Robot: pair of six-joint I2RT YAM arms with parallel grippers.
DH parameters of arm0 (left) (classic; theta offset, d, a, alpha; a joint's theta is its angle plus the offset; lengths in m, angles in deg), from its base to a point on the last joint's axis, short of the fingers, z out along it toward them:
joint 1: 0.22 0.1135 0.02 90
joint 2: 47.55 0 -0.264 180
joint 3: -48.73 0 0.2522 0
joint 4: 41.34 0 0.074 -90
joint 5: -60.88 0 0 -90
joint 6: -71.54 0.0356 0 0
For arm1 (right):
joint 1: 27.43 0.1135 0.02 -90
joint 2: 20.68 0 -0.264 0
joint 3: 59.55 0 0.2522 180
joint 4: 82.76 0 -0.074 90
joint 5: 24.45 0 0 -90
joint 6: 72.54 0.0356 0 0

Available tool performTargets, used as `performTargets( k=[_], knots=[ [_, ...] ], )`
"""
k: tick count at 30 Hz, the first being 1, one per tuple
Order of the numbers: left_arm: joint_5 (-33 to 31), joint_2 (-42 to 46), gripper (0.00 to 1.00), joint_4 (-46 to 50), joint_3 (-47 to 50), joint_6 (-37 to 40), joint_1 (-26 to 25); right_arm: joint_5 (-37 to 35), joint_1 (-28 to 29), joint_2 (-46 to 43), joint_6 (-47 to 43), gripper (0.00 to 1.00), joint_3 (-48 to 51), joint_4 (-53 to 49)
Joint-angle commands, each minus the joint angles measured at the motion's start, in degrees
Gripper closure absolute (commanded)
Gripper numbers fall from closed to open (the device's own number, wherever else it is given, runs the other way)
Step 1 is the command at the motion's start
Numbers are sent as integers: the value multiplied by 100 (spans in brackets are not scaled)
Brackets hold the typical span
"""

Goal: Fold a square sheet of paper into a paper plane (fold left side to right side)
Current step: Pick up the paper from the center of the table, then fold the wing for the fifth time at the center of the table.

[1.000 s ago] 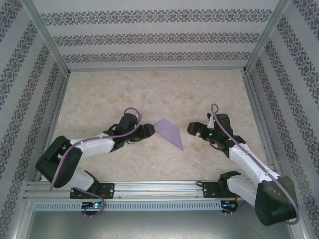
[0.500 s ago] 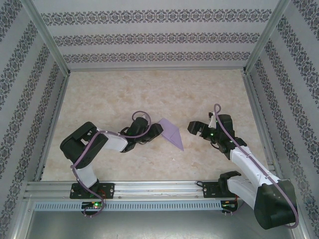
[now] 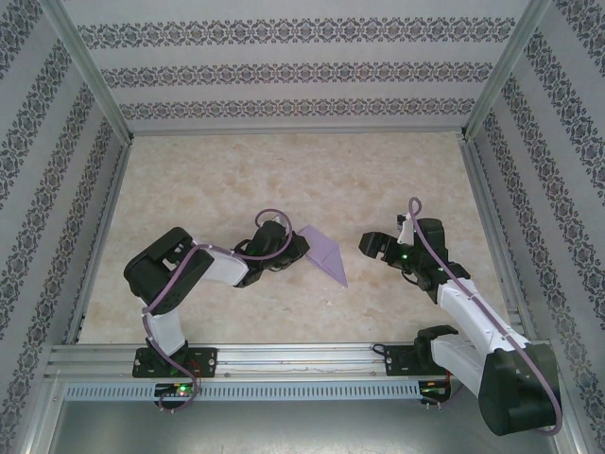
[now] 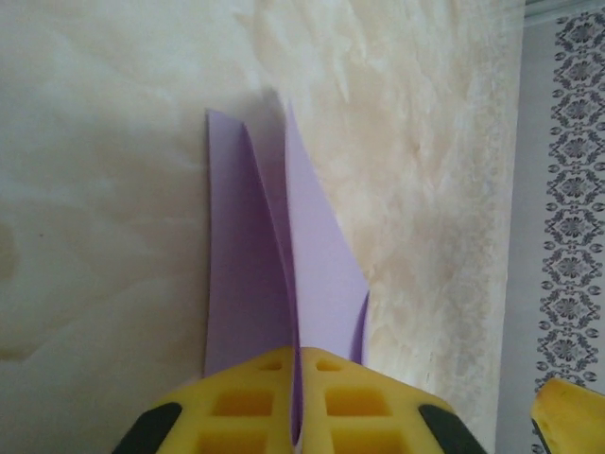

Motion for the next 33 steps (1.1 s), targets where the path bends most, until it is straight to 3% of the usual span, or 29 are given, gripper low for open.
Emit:
performTargets(
  k=[1, 6, 12, 16, 27, 31, 33],
  knots=[
    [354, 477, 100, 297, -125, 699, 94, 793, -160, 58, -315, 15, -84, 170],
    [1267, 1099, 100, 821, -56, 1540, 429, 1596, -277, 258, -618, 15, -250, 307],
    [2334, 2102, 100, 1516, 118, 2686, 792, 2497, -279, 550, -706, 2, -357, 909],
    [2838, 2695, 100, 2155, 96, 3474, 868, 2929, -194, 878, -525, 2, -339, 1659],
    [3532, 3157, 100, 1893, 316, 3669, 915, 3481, 951, 1765, -663, 4, -736, 2387],
    [3541, 3012, 100, 1851, 326, 3630, 919, 3693, 1220, 2034, -521, 11, -937, 2550],
    [3421, 2973, 100, 1900, 334, 3642, 922, 3764, 1277, 2100, -480, 19, -1017, 2541]
  ],
)
